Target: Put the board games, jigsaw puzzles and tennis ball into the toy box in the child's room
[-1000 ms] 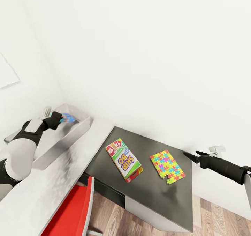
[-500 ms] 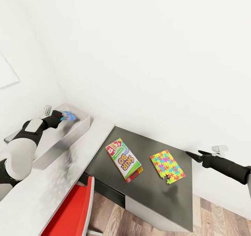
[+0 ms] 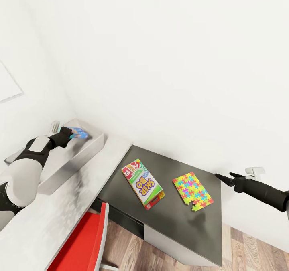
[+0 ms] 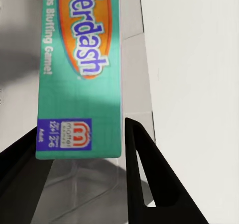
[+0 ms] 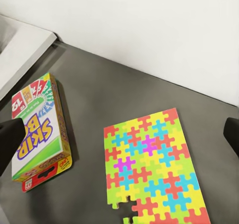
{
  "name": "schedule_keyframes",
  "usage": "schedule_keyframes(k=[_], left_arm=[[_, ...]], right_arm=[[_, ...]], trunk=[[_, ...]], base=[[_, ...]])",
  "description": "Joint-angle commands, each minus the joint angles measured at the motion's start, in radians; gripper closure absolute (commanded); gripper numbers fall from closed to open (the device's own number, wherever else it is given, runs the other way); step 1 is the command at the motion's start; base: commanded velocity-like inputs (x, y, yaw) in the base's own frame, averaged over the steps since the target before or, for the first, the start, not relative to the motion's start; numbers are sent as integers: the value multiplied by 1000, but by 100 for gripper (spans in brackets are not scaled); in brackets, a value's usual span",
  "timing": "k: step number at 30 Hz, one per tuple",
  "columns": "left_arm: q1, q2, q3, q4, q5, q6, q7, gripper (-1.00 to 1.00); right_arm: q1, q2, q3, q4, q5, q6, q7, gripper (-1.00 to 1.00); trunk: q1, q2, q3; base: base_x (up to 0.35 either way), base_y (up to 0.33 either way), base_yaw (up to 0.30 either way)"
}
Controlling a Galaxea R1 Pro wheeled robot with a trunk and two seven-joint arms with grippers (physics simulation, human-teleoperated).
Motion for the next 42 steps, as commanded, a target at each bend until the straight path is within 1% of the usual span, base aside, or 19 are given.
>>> schedule_keyframes(k=[1, 11, 17, 42], left_arm=[[-1, -1, 6, 0, 5, 7, 3, 100], [-1, -1, 8, 15, 9, 12, 10, 100], [-1, -1, 8, 18, 10, 13, 11, 100], [1, 0, 18, 22, 10, 12, 12, 100]], right_arm=[[-1, 0, -1, 0, -6, 9, 0, -100], [-5, 0, -2, 0, -6, 9, 1, -100], [-5, 0, -2, 0, -6, 9, 1, -100], [-4, -2, -2, 0, -6, 9, 1, -100]], trunk=[[1, -2, -2], [1, -2, -2], [1, -2, -7], [1, -2, -43]], base=[[0, 0, 0], [0, 0, 0], [0, 0, 0], [0, 0, 0]])
